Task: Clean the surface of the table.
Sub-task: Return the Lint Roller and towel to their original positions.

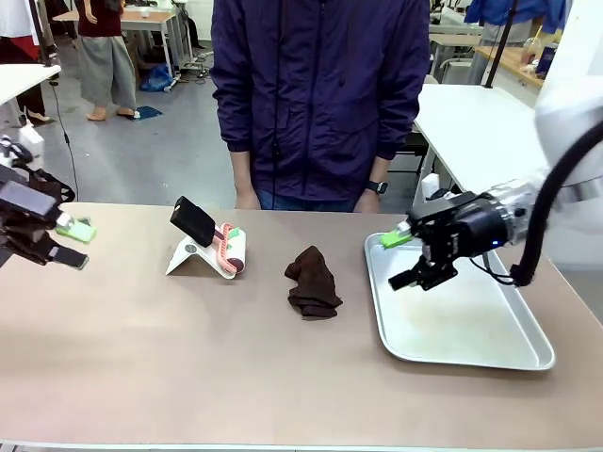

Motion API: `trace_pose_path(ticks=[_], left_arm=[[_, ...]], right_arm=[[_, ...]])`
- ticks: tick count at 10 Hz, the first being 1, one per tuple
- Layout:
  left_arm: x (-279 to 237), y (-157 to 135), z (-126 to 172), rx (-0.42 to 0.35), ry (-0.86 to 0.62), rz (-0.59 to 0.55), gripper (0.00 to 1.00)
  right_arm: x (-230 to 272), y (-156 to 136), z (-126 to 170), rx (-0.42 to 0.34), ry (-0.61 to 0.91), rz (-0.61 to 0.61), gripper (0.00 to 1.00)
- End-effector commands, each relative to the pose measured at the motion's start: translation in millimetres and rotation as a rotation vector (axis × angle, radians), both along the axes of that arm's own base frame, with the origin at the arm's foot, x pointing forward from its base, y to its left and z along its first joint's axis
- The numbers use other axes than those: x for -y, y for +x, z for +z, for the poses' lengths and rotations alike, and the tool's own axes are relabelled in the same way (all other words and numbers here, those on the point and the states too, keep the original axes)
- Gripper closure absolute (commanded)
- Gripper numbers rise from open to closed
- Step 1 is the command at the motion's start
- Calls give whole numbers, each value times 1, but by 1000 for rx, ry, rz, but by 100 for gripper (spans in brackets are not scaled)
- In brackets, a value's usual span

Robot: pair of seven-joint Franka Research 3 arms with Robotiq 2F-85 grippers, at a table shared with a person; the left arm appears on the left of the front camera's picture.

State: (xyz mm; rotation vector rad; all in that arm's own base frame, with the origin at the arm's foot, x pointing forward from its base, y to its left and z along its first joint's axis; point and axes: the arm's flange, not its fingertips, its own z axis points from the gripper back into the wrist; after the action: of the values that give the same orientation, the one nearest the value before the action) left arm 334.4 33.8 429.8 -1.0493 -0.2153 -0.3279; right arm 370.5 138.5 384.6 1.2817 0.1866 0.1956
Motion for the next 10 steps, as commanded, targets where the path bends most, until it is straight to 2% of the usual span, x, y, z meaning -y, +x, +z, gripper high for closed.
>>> trace_pose_path(ticks=[1, 2, 3, 4, 10], left_arm=[[-12, -5, -15, -7, -195, 86, 0], [-18, 1, -18, -36, -254, 108, 0], [-13, 1, -4, -21, -89, 57, 0], [-13, 1, -4, -21, -89, 57, 0], [-13, 1, -4, -21, -89, 57, 0]], right_arm=[[17, 5, -10, -2, 196, -106, 0], [18, 9, -13, 7, 246, -228, 0], [18, 11, -15, 35, 239, -311, 0], [22, 6, -1, -18, 172, -119, 0], [22, 6, -1, -18, 172, -119, 0]])
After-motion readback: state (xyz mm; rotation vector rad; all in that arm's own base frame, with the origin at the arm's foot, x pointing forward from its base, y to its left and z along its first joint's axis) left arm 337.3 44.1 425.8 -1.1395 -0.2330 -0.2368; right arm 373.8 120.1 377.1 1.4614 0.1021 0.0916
